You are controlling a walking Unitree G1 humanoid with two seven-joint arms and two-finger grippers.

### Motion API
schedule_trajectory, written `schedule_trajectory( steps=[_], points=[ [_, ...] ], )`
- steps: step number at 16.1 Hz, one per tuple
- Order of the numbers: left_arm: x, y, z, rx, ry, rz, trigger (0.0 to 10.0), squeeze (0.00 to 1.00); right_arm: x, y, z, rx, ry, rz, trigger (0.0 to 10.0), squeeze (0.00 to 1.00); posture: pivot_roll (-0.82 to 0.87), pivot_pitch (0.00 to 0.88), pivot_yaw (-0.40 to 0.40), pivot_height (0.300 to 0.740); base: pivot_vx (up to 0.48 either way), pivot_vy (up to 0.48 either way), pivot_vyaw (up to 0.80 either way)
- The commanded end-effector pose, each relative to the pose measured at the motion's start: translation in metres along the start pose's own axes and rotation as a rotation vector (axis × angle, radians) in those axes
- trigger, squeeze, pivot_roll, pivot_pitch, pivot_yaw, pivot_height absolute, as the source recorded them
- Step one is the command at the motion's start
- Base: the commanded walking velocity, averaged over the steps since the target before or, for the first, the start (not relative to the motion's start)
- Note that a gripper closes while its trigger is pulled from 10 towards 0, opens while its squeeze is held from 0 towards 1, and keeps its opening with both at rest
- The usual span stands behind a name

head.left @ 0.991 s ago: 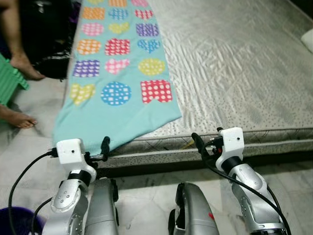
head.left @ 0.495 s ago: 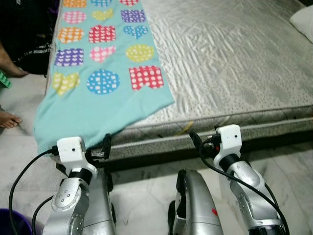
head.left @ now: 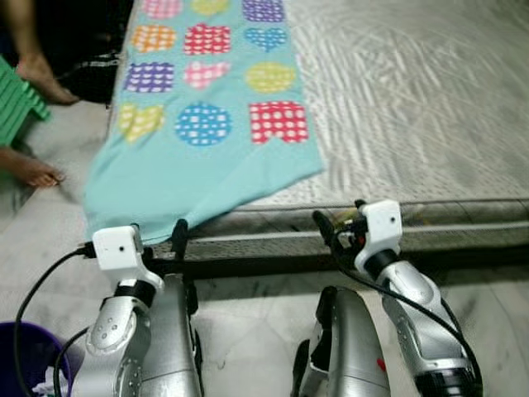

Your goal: Clean up the room

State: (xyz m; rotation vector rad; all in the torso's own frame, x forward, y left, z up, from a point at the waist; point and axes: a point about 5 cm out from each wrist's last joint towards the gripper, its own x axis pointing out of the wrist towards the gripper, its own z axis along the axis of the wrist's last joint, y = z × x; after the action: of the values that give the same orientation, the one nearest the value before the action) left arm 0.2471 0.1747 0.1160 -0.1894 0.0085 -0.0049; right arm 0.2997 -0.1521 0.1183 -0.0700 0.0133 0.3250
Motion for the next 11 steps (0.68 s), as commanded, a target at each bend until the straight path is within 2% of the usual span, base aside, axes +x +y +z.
schedule_trajectory(
  steps=[1,10,11],
  points=[
    [-0.0012,-0.0006,-0.0012,-0.005,0.003,-0.003,10.0,0.00,-0.0048,-0.0050,-0.0087,0.011,0.029,-0.022,10.0,0.00,-0.02,0.229,-0.063,0.516,0.266,0.000,0.00],
    [0.0032,-0.0016,-0.0033,-0.010,0.007,-0.017,10.0,0.00,0.0008,-0.0064,-0.0097,0.014,0.022,-0.024,10.0,0.00,-0.02,0.213,-0.060,0.516,0.282,0.000,0.00],
    [0.0040,-0.0010,-0.0039,-0.009,0.008,-0.012,10.0,0.00,0.0011,-0.0071,-0.0101,0.013,0.020,-0.025,10.0,0.00,-0.02,0.212,-0.059,0.516,0.000,0.000,0.00]
  ],
)
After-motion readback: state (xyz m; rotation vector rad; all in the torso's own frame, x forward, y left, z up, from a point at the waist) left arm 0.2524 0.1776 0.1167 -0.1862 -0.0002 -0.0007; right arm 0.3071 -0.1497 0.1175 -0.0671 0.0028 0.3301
